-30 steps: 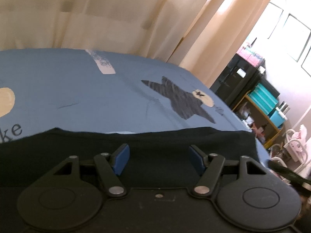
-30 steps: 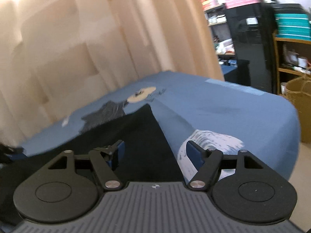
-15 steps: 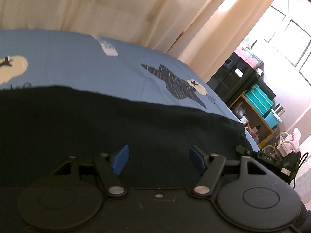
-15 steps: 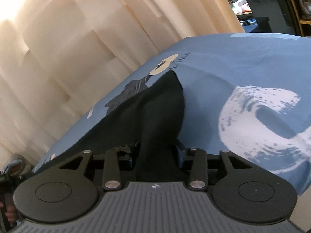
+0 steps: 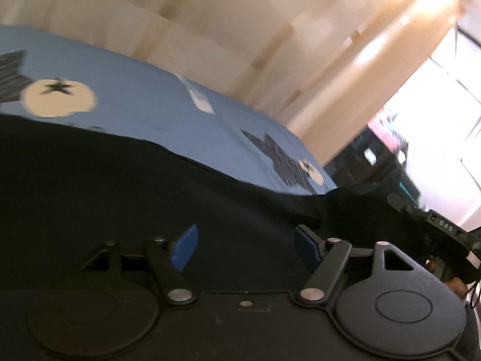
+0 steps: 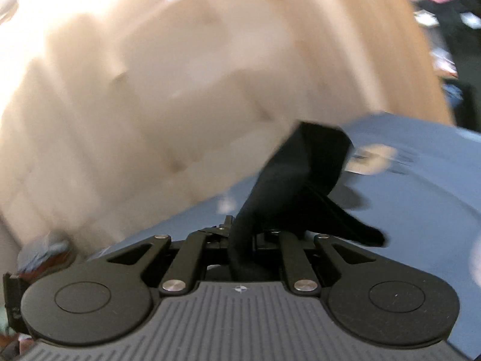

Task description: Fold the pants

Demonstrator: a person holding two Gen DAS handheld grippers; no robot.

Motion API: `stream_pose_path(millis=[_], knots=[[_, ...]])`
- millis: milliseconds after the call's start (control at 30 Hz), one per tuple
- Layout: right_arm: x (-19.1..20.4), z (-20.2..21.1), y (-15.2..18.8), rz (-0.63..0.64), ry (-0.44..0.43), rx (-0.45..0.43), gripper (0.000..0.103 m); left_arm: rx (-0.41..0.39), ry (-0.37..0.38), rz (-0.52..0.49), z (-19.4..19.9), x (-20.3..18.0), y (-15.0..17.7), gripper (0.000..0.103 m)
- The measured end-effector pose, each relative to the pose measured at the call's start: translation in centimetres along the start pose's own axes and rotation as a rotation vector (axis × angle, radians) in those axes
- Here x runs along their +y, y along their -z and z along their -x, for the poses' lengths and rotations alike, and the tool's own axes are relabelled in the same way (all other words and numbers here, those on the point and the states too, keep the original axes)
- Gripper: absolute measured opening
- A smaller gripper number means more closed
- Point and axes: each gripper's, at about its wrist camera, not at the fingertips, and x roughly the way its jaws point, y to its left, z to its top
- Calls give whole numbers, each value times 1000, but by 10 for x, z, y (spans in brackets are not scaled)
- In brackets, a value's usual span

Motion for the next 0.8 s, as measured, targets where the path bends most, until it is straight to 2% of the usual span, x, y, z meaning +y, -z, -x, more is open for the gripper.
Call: stream_pose_path(millis=[67,167,300,367,400,467,567,700,800], knots=[[36,-20,6,58,-69,29,18,-42,-23,27,21,13,1,103],[94,-60,32,154,-166,107,18,-100,-65,77,52,33,4,103],[151,-112,83,247,-216,239,20,-162,-117,149,87,59,12,103],[167,-140,107,264,-220,352,47,-184,-137,183,101,70,16,103],[172,-146,117,257,-244,403,53,-191,-141,196,107,74,16,103],[181,-149,125,252,-291,449,84,-196,-135,220,113,80,18,103],[183,-134,113,248,-319,407,97,-190,-96,232,111,80,17,103],[155,-102,86,189,-280,340,99,-141,-35,208,91,71,14,103],[136,-82,91,182,-231,348,99,-93,0,185,73,63,15,103]])
